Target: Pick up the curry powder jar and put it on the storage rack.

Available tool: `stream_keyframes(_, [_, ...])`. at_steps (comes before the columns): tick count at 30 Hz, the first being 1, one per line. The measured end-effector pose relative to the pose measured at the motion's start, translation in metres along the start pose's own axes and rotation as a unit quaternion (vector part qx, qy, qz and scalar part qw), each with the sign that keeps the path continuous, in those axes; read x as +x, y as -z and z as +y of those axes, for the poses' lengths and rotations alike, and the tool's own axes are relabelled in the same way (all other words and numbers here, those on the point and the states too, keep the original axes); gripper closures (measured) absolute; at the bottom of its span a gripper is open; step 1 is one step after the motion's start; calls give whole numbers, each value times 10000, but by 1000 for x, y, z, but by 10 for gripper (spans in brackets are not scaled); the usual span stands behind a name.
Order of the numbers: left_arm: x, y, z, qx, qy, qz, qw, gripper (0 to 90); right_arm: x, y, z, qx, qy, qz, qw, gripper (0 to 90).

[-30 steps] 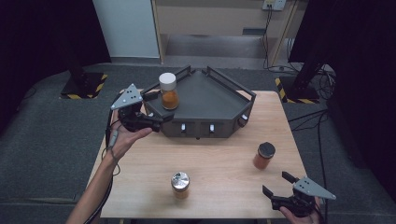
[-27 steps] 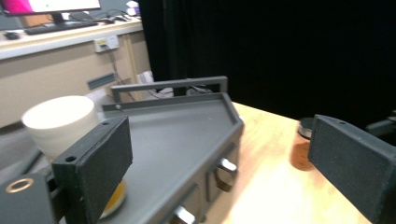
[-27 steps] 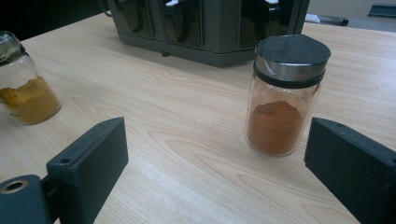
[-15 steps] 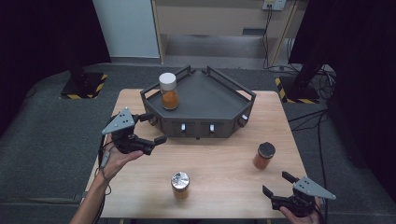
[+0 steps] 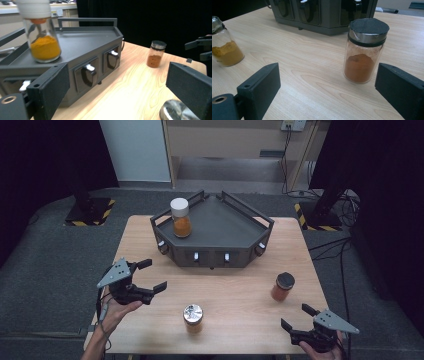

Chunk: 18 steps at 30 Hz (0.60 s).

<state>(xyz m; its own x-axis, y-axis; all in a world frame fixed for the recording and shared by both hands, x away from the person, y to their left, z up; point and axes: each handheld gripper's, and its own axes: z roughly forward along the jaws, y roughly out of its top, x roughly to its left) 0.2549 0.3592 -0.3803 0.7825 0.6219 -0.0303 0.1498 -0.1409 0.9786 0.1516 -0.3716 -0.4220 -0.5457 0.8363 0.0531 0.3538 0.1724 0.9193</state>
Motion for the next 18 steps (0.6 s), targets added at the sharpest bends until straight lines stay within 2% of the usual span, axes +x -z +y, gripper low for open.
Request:
stream_keyframes(9, [-4,14,-32,52,238,192,9995,40,0,0,0,7,-3,-9,10000,62])
stream_keyframes(14, [-8,21,-47,43,281,260,9993,39,1,0,0,14,2,-7,10000,62])
stream_keyframes(18, [-15,25,-56,192,200,413,9988,39,1,0,0,14,1,-7,10000,62])
